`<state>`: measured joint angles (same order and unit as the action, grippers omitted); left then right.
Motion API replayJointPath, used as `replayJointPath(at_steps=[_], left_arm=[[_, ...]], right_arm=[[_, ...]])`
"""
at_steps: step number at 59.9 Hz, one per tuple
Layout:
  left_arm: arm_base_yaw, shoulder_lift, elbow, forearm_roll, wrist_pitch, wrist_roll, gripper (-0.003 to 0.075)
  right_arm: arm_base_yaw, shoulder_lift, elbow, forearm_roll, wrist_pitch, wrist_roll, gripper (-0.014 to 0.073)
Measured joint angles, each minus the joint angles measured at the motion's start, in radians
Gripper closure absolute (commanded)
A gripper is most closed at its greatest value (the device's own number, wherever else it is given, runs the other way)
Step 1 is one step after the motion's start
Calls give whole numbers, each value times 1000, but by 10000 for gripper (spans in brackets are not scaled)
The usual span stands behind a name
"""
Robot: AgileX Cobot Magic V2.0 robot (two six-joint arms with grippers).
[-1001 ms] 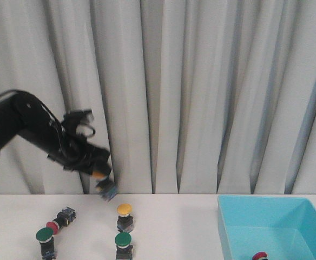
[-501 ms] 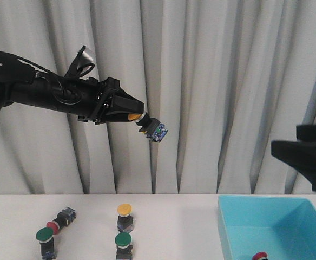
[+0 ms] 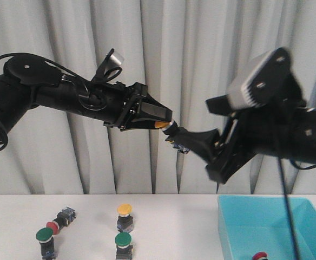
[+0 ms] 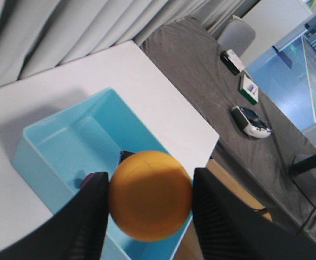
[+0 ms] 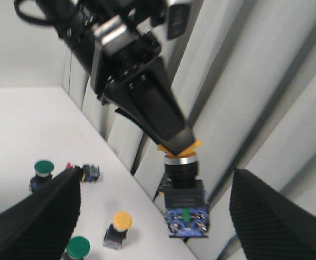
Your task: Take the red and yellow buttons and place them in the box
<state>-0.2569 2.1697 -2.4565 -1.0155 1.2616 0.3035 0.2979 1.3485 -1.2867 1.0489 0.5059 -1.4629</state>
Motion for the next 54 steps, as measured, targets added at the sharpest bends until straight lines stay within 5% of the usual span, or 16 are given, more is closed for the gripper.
replayJointPath(at_steps=[38,54], left_arm=[[-16,-35,-1,-15,2,0,727],[-17,-35,-1,-15,2,0,727]], right_arm=[[62,142,0,-122,-208,32,60],[62,142,0,-122,-243,26,255]])
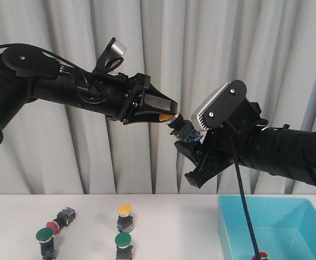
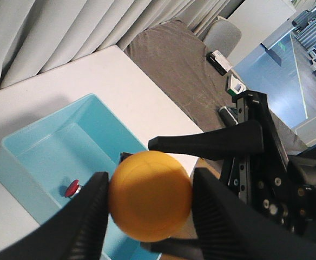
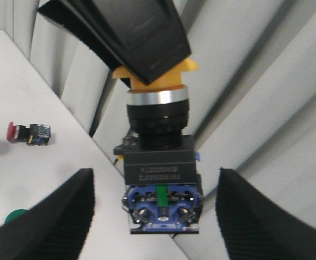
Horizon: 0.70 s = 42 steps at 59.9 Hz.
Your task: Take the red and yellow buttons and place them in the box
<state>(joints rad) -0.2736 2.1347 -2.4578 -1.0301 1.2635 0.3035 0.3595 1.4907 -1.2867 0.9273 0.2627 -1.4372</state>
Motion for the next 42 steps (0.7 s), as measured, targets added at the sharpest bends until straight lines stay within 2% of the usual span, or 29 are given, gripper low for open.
replayJointPath(at_steps=[9,20,32,42], left_arm=[[-2,0,0,0,0,0,727],[-3,0,0,0,0,0,727],[-4,0,0,0,0,0,722],[-4,0,0,0,0,0,654]], right_arm=[[0,0,0,0,-4,-8,417],[0,0,0,0,-4,-11,531],[0,0,0,0,-4,-13,554],[0,0,0,0,-4,-13,554]])
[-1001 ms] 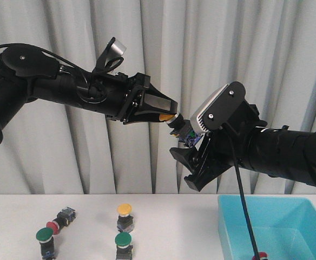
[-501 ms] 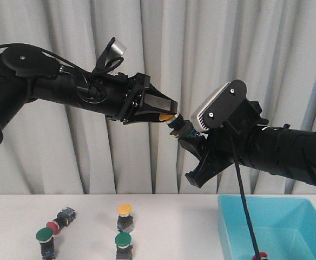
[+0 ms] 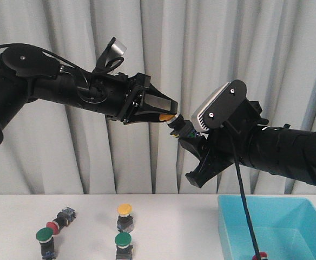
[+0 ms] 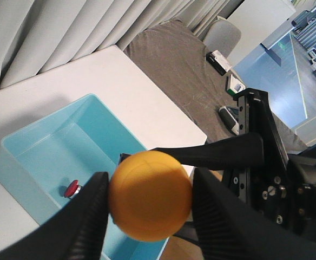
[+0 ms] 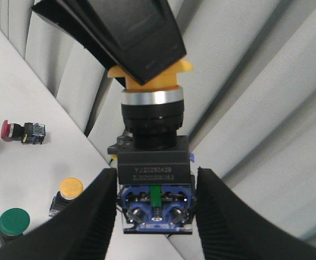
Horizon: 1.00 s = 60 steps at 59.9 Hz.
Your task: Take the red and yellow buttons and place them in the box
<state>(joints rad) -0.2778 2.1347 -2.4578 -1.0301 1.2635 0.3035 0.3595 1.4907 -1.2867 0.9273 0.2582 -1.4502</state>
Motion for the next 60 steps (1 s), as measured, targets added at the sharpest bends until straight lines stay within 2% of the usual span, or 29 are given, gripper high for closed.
replayJointPath(at_steps=[5,19,27,53,60], left_arm=[[0,0,0,0,0,0,589],[0,0,0,0,-1,0,311],[-1,0,0,-8,-1,0,218],[-1,0,0,-71,-2,0,202],[9,0,0,-75,-1,0,202]], right_arm=[[0,0,0,0,0,0,554],[0,0,0,0,0,0,554],[0,0,0,0,1,0,554],[0,0,0,0,-33,23,554],[-29,0,0,-1,-40,48,554]])
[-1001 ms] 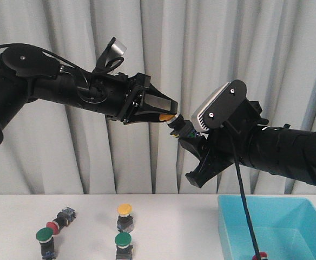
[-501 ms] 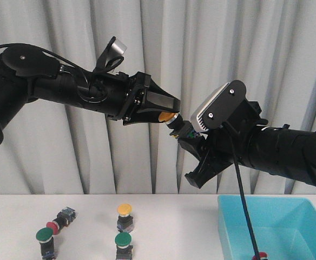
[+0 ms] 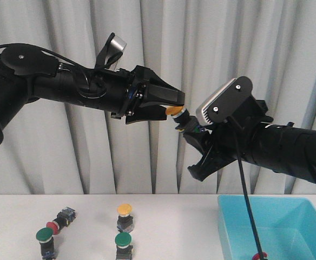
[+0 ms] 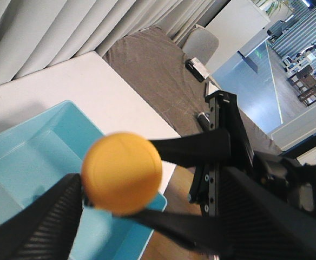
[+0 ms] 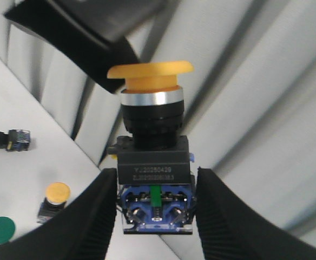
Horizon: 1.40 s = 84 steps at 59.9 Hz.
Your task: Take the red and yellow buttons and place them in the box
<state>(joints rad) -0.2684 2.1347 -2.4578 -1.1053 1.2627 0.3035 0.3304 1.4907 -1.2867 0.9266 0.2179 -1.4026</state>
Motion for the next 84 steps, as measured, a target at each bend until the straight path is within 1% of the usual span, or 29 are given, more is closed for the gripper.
replayJointPath(at_steps=[7,16,22,28,33,37,45,50,56,71,84], left_arm=[[26,-3,0,-2,0,0,202],[60,-16,0,-1,-1,0,202],[70,-26,0,16,-1,0,204],[71,-30,0,72,-1,0,219],[71,-30,0,119,-1,0,241],[71,-30,0,151,-1,0,262],[71,-30,0,164,0,0,302],[71,-30,0,165,0,0,327],[71,-30,0,166,0,0,349],[71,-30,0,166,0,0,385],[71,-30,0,166,0,0,386]], right_arm=[[-67,0,0,0,0,36,554],[-199,-19,0,-1,29,105,554],[-292,-31,0,-16,87,150,554],[-379,-29,0,-76,177,220,554],[-442,-11,0,-174,264,317,554],[-470,14,0,-268,317,396,554],[-484,114,0,-454,412,565,554],[-484,183,0,-519,450,656,554],[-484,267,0,-551,465,740,554],[-484,419,-1,-616,482,862,553],[-484,506,-2,-757,496,983,536]])
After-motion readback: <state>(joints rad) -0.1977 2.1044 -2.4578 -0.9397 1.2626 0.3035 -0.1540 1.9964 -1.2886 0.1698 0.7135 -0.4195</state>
